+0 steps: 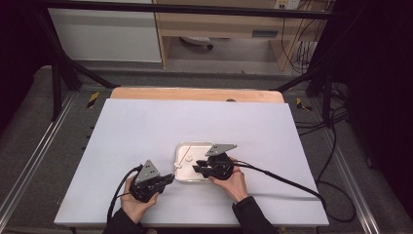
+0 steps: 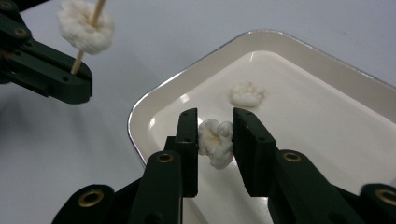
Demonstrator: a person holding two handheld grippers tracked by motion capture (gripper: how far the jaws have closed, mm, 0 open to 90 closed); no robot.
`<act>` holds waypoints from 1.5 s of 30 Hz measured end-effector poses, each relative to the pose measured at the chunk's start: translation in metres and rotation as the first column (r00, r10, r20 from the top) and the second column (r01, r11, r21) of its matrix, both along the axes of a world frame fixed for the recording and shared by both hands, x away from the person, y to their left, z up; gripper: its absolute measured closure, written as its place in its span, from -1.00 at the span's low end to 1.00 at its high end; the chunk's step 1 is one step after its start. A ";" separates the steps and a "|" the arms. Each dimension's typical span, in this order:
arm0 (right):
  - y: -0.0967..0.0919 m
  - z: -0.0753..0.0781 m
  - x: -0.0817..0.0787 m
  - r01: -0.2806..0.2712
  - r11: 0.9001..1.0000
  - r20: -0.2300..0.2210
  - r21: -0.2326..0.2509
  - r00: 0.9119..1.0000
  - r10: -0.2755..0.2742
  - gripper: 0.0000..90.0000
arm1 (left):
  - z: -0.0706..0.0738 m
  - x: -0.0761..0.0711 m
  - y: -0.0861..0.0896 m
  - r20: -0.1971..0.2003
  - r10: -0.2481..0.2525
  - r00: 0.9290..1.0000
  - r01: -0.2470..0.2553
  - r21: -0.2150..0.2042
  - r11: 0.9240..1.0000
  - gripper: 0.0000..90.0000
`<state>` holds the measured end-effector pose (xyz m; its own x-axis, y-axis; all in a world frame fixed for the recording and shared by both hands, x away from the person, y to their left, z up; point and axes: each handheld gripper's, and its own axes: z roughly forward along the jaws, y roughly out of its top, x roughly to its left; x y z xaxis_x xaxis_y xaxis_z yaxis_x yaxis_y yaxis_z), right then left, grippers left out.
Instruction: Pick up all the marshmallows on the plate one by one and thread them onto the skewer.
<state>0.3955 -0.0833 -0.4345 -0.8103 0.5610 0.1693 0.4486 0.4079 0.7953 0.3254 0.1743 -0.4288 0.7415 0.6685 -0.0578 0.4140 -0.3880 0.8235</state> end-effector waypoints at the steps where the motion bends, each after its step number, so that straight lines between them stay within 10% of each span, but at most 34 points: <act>1: -0.001 0.003 0.000 0.000 1.000 0.002 0.009 1.000 0.000 0.62 | 0.000 0.000 0.000 0.000 -0.001 1.000 0.001 -0.001 1.000 0.96; 16: -0.028 0.048 0.000 0.034 0.981 0.016 0.189 0.999 -0.038 0.64 | 0.001 -0.003 -0.003 0.013 -0.024 1.000 0.024 -0.010 1.000 0.97; 27: -0.042 0.075 0.005 0.034 0.928 0.009 0.372 0.999 -0.040 0.64 | 0.001 -0.005 -0.005 0.031 -0.049 0.998 0.049 -0.004 0.999 0.97; 45: -0.035 0.068 0.008 0.005 0.914 -0.045 0.405 0.999 0.014 0.64 | 0.000 -0.007 -0.009 0.036 -0.078 0.996 0.078 0.012 0.997 0.97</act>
